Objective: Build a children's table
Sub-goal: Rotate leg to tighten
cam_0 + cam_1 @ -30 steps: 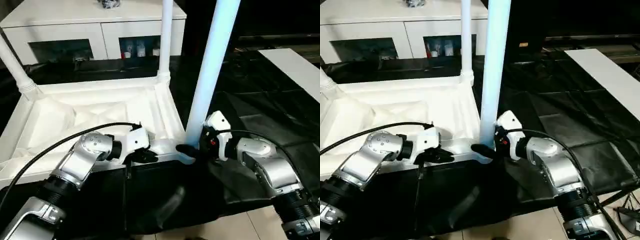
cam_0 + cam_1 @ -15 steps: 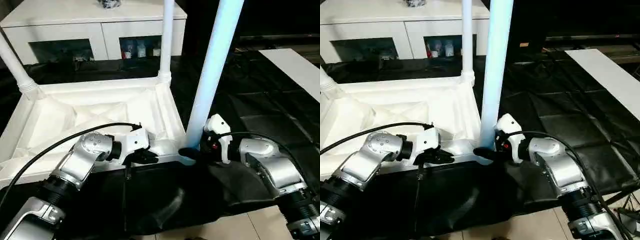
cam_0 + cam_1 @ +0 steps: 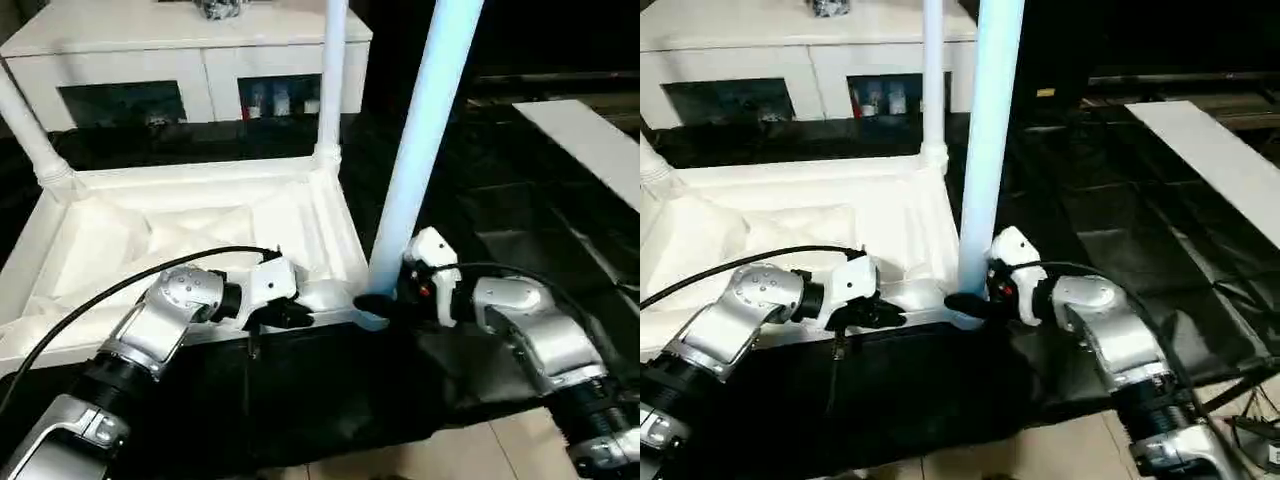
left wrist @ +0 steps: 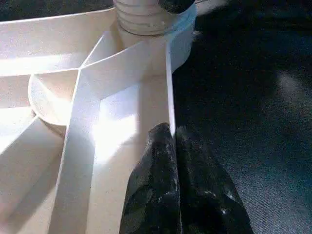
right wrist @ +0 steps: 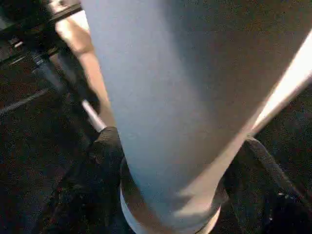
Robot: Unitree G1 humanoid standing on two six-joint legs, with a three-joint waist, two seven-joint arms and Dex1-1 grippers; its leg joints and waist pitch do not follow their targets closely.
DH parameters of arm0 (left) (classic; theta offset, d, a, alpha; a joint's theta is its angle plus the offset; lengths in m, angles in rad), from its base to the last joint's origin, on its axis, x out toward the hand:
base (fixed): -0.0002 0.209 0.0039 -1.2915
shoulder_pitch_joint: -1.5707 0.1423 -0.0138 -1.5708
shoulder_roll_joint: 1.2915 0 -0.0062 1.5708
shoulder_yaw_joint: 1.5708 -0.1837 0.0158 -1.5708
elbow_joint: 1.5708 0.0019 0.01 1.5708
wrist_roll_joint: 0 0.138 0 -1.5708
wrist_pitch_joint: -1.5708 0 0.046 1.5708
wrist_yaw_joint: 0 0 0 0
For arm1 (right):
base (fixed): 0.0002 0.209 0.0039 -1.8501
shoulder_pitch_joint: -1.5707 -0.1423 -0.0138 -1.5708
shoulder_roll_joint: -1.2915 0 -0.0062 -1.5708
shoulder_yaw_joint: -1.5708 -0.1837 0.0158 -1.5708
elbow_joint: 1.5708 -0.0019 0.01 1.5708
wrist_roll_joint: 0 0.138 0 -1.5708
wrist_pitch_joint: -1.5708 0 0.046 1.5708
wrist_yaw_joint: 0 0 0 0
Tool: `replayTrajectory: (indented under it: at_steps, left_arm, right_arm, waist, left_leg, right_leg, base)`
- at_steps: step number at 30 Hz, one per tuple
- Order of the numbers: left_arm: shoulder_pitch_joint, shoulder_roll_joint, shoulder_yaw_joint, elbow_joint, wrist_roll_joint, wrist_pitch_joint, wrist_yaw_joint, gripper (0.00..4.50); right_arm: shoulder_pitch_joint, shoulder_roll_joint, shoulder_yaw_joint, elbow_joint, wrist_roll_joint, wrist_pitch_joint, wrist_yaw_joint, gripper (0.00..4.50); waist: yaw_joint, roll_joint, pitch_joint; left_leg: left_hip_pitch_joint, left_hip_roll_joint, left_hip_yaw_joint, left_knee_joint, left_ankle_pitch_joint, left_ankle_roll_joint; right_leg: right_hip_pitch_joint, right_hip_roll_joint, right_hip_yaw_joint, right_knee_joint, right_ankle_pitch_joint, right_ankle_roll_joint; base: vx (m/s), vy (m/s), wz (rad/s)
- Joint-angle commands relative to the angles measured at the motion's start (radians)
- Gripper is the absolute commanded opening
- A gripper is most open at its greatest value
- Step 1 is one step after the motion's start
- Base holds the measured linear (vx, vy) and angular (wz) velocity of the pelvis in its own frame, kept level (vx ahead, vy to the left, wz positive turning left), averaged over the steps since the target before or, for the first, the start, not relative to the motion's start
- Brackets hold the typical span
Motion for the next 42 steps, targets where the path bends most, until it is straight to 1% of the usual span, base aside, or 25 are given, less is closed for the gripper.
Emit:
replayTrajectory:
  at_steps: [1,4,6,7,9,10,11,12,13,14,15,16,17,18,19,20,21,22,23,25,29,33,37,40,42]
  left_arm:
    - [-0.006,-0.041,-0.013,0.008,0.016,0.029,0.051,0.00]
    - [-0.012,-0.058,-0.006,0.016,0.019,0.041,0.081,0.00]
    - [-0.052,-0.157,0.027,0.059,0.041,0.127,0.253,0.00]
    - [-0.052,-0.157,0.027,0.059,0.041,0.127,0.253,0.00]
    - [-0.093,-0.237,0.055,0.110,0.064,0.183,0.405,0.00]
    - [-0.093,-0.237,0.055,0.110,0.064,0.183,0.405,0.00]
    - [-0.097,-0.245,0.057,0.115,0.066,0.188,0.419,0.00]
    - [-0.107,-0.265,0.064,0.127,0.072,0.201,0.455,0.00]
    - [-0.121,-0.298,0.077,0.145,0.075,0.217,0.507,0.00]
    - [-0.121,-0.298,0.077,0.145,0.075,0.217,0.507,0.00]
    - [-0.138,-0.327,0.082,0.167,0.083,0.218,0.551,0.00]
    - [-0.151,-0.342,0.079,0.183,0.093,0.210,0.575,0.00]
    - [-0.158,-0.350,0.080,0.193,0.101,0.205,0.589,0.00]
    - [-0.166,-0.352,0.076,0.200,0.112,0.196,0.595,0.00]
    - [-0.167,-0.350,0.074,0.200,0.116,0.194,0.595,0.00]
    - [-0.167,-0.350,0.074,0.200,0.116,0.194,0.595,0.00]
    - [-0.166,-0.340,0.069,0.196,0.119,0.185,0.590,0.00]
    - [-0.162,-0.330,0.062,0.191,0.123,0.178,0.584,0.00]
    - [-0.159,-0.325,0.059,0.190,0.124,0.173,0.578,0.00]
    - [-0.147,-0.303,0.044,0.181,0.125,0.130,0.538,0.00]
    - [-0.124,-0.272,0.034,0.162,0.124,0.106,0.490,0.00]
    - [-0.103,-0.232,0.017,0.143,0.113,0.057,0.423,0.00]
    - [-0.083,-0.183,0.003,0.124,0.094,0.005,0.334,0.00]
    - [-0.068,-0.145,-0.008,0.100,0.070,-0.018,0.240,0.00]
    - [-0.058,-0.111,-0.021,0.081,0.056,-0.057,0.162,0.00]
  right_arm:
    - [0.000,0.045,-0.022,0.091,-0.029,0.080,-0.134,2.62]
    - [-0.005,0.069,-0.033,0.107,-0.033,0.092,-0.180,2.61]
    - [-0.049,0.202,-0.124,0.220,-0.044,0.117,-0.462,2.61]
    - [-0.049,0.202,-0.124,0.220,-0.044,0.117,-0.462,2.61]
    - [-0.098,0.292,-0.195,0.317,-0.034,0.091,-0.652,2.61]
    - [-0.098,0.292,-0.195,0.317,-0.034,0.091,-0.652,2.61]
    - [-0.103,0.301,-0.202,0.326,-0.031,0.087,-0.670,2.61]
    - [-0.117,0.323,-0.223,0.350,-0.025,0.077,-0.715,2.61]
    - [-0.141,0.354,-0.245,0.393,-0.025,0.051,-0.790,2.61]
    - [-0.141,0.354,-0.245,0.393,-0.025,0.051,-0.790,2.61]
    - [-0.176,0.385,-0.260,0.448,-0.026,0.014,-0.854,2.61]
    - [-0.206,0.408,-0.269,0.495,-0.023,-0.014,-0.895,2.61]
    - [-0.229,0.422,-0.273,0.528,-0.031,-0.036,-0.914,2.61]
    - [-0.255,0.439,-0.280,0.561,-0.035,-0.065,-0.921,2.61]
    - [-0.267,0.447,-0.288,0.575,-0.033,-0.077,-0.922,2.61]
    - [-0.267,0.447,-0.288,0.575,-0.033,-0.077,-0.922,2.54]
    - [-0.280,0.457,-0.297,0.587,-0.029,-0.101,-0.912,2.54]
    - [-0.282,0.462,-0.303,0.579,-0.015,-0.127,-0.873,2.54]
    - [-0.283,0.465,-0.304,0.571,-0.008,-0.145,-0.844,2.54]
    - [-0.267,0.445,-0.269,0.525,-0.027,-0.182,-0.792,3.09]
    - [-0.234,0.401,-0.242,0.455,-0.051,-0.224,-0.738,3.43]
    - [-0.172,0.330,-0.214,0.319,-0.056,-0.186,-0.640,3.74]
    - [-0.080,0.196,-0.153,0.133,-0.018,-0.107,-0.415,4.14]
    - [-0.027,0.085,-0.103,0.046,-0.011,-0.106,-0.255,4.28]
    - [-0.001,0.021,-0.076,0.002,-0.001,-0.107,-0.155,4.46]
  waist:
    - [-0.005,0.002,-0.049]
    - [-0.018,0.002,-0.046]
    - [-0.029,0.008,-0.042]
    - [-0.042,0.009,-0.043]
    - [-0.054,0.019,-0.040]
    - [-0.070,0.025,-0.036]
    - [-0.068,0.037,-0.034]
    - [-0.073,0.044,-0.027]
    - [-0.028,0.047,-0.026]
    - [0.007,0.051,-0.026]
    - [-0.020,-0.012,-0.047]
    - [-0.016,-0.047,-0.041]
    - [-0.013,-0.050,-0.043]
    - [0.002,-0.021,-0.057]
    - [0.003,-0.015,-0.061]
    - [-0.007,-0.001,-0.080]
    - [-0.012,0.018,-0.077]
    - [-0.020,0.015,-0.072]
    - [-0.020,0.013,-0.071]
    - [-0.017,0.011,-0.070]
    - [-0.020,0.010,-0.068]
    - [-0.018,0.015,-0.068]
    - [-0.005,0.018,-0.069]
    - [0.002,0.024,-0.069]
    - [0.002,0.019,-0.068]
  left_leg:
    - [0.024,0.050,-0.031,-0.085,-0.404,-0.039]
    - [0.036,0.045,-0.045,-0.084,-0.502,-0.068]
    - [0.039,0.044,-0.048,-0.086,-0.538,-0.077]
    - [0.043,0.041,-0.057,-0.085,-0.583,-0.088]
    - [0.042,0.043,-0.068,-0.092,-0.641,-0.090]
    - [0.055,0.045,-0.076,-0.097,-0.715,-0.095]
    - [0.065,0.048,-0.079,-0.103,-0.764,-0.100]
    - [0.029,0.077,-0.078,-0.160,-0.854,-0.102]
    - [-0.042,0.109,-0.047,-0.237,-0.910,-0.100]
    - [-0.049,0.101,-0.009,-0.253,-0.910,-0.093]
    - [0.035,0.059,0.013,-0.173,-0.729,-0.068]
    - [0.128,0.000,-0.024,0.102,-0.422,-0.054]
    - [0.064,-0.004,-0.046,0.097,-0.253,-0.020]
    - [-0.061,0.017,-0.091,0.020,-0.105,-0.031]
    - [-0.018,0.033,-0.077,-0.043,-0.125,-0.054]
    - [0.006,0.044,-0.080,-0.045,-0.125,-0.065]
    - [0.011,0.049,-0.074,-0.054,-0.120,-0.059]
    - [0.003,0.048,-0.068,-0.061,-0.189,-0.052]
    - [0.002,0.046,-0.065,-0.063,-0.222,-0.051]
    - [0.003,0.040,-0.058,-0.065,-0.275,-0.031]
    - [-0.005,0.044,-0.058,-0.069,-0.250,-0.019]
    - [-0.004,0.047,-0.052,-0.065,-0.185,0.004]
    - [0.001,0.051,-0.048,-0.063,-0.162,0.028]
    - [0.005,0.054,-0.043,-0.062,-0.161,0.030]
    - [0.003,0.055,-0.039,-0.063,-0.159,0.034]
  right_leg:
    - [0.026,-0.052,0.036,-0.075,-0.444,-0.187]
    - [0.017,-0.056,0.027,-0.098,-0.621,-0.112]
    - [0.008,-0.052,0.021,-0.107,-0.646,-0.095]
    - [0.011,-0.049,0.002,-0.117,-0.676,-0.074]
    - [0.018,-0.049,-0.012,-0.124,-0.678,-0.054]
    - [0.018,-0.037,-0.037,-0.137,-0.648,-0.054]
    - [0.019,-0.029,-0.051,-0.136,-0.613,-0.054]
    - [0.067,-0.014,-0.060,-0.071,-0.463,-0.077]
    - [0.128,0.000,-0.048,0.097,-0.244,-0.087]
    - [0.115,0.009,-0.046,0.125,-0.203,-0.079]
    - [0.053,-0.010,0.024,0.066,-0.436,-0.044]
    - [-0.093,-0.143,0.054,-0.169,-1.042,-0.015]
    - [-0.040,-0.162,0.089,-0.156,-1.104,-0.008]
    - [0.092,-0.162,0.068,-0.070,-0.877,-0.034]
    - [0.036,-0.060,0.025,-0.046,-0.520,-0.071]
    - [0.035,-0.048,0.020,-0.016,-0.342,-0.108]
    - [0.040,-0.044,0.017,-0.010,-0.111,-0.189]
    - [0.045,-0.044,0.017,-0.019,-0.089,-0.229]
    - [0.049,-0.046,0.018,-0.021,-0.099,-0.238]
    - [0.052,-0.054,0.021,-0.038,-0.172,-0.237]
    - [0.055,-0.059,0.021,-0.044,-0.209,-0.222]
    - [0.055,-0.057,0.022,-0.038,-0.137,-0.244]
    - [0.057,-0.054,0.022,-0.033,-0.085,-0.245]
    - [0.056,-0.055,0.022,-0.031,-0.063,-0.256]
    - [0.056,-0.054,0.022,-0.031,-0.050,-0.264]
  base:
    - [0.000,0.000,0.00]
    - [-0.037,0.004,-0.04]
    - [-0.061,0.017,-0.08]
    - [-0.065,0.019,-0.09]
    - [-0.066,0.038,-0.12]
    - [-0.064,0.046,-0.11]
    - [-0.077,0.046,0.00]
    - [-0.110,0.027,0.02]
    - [-0.110,0.027,0.02]
    - [-0.078,-0.019,0.22]
    - [0.012,-0.121,0.20]
    - [0.012,-0.121,0.20]
    - [0.067,-0.093,-0.28]
    - [0.088,0.029,-0.32]
    - [0.088,0.029,-0.32]
    - [0.000,0.000,0.00]
    - [0.000,0.000,0.00]
    - [0.000,0.000,0.00]
    - [0.000,0.000,0.00]
    - [0.000,0.000,0.00]
    - [0.000,0.000,0.00]
    - [0.000,0.000,0.00]
    - [0.000,0.000,0.00]
    - [0.000,0.000,0.00]
    - [0.000,0.000,0.00]
